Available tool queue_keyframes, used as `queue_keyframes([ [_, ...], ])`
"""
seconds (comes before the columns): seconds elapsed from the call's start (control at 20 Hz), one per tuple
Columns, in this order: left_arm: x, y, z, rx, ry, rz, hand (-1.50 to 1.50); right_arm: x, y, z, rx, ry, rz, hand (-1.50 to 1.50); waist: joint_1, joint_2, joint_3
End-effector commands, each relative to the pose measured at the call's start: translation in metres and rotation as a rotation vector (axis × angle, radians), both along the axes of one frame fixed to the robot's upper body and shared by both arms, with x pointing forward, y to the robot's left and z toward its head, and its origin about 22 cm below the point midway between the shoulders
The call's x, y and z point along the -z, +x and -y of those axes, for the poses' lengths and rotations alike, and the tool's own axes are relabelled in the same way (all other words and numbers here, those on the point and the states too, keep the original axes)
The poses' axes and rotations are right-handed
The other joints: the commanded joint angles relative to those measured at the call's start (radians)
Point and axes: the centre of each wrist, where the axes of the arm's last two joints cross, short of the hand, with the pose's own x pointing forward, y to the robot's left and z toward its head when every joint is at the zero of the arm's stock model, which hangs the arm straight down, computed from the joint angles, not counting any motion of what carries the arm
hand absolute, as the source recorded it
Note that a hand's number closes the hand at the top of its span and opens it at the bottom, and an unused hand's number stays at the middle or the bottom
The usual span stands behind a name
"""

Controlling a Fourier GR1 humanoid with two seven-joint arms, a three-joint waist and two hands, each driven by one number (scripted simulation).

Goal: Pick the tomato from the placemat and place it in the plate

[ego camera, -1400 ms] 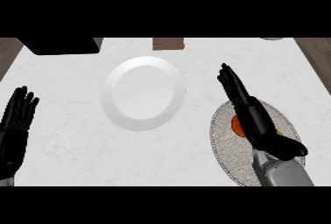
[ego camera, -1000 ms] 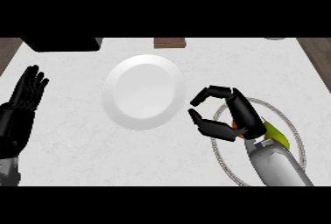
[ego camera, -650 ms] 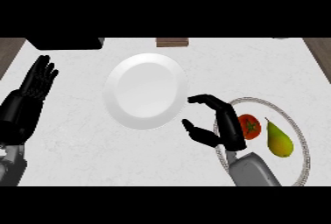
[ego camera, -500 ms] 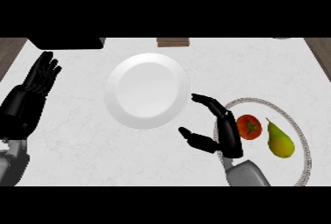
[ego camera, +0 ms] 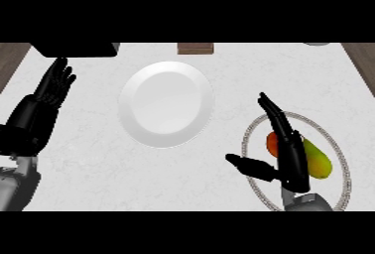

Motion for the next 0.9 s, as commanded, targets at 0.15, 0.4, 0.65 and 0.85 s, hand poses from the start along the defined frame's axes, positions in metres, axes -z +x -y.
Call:
queue_keyframes([
  [0.15,0.009,-0.001,-0.001,-0.011,0.018,-0.016,0.0,-0.03,-0.004,0.046,0.188,-0.352,-0.305,-1.5,-0.013,-0.006,-0.006],
  [0.4,0.001,0.001,-0.004,0.006,0.021,-0.011,0.0,-0.059,-0.006,0.044,0.222,-0.563,-0.561,-1.5,0.005,-0.002,-0.005],
  [0.65,0.003,0.004,0.004,0.008,0.002,-0.003,0.0,-0.089,-0.011,0.015,0.186,-0.649,-0.767,-1.5,0.013,0.003,-0.001],
  [0.85,-0.015,0.013,0.006,0.013,0.005,-0.004,0.0,-0.095,-0.003,0.001,0.221,-0.653,-0.828,-1.5,0.016,0.005,0.002],
])
